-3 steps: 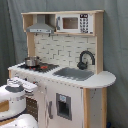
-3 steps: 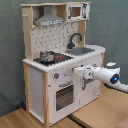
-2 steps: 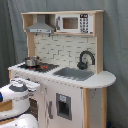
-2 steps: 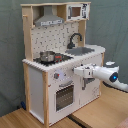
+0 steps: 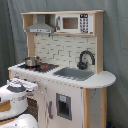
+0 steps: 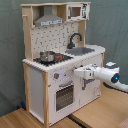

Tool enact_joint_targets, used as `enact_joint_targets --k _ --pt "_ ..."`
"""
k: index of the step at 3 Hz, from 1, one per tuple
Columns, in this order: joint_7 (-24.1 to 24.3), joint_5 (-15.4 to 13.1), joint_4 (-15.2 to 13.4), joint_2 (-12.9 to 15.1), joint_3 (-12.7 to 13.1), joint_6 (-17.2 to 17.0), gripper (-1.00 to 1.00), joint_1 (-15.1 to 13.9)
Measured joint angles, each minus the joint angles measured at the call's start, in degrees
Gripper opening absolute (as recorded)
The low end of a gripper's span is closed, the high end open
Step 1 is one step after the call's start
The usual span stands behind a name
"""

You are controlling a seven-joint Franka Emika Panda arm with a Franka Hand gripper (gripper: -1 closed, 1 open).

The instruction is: Play with the kitchen

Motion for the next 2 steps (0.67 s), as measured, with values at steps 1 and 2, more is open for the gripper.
enact_joint_targets --k 1,2 --pt "0.16 0.19 -2.91 0.00 -0.02 -1.98 1.00 4.67" --pt "0.17 0.47 -4.97 0.00 -0.67 -5.71 1.00 9.77"
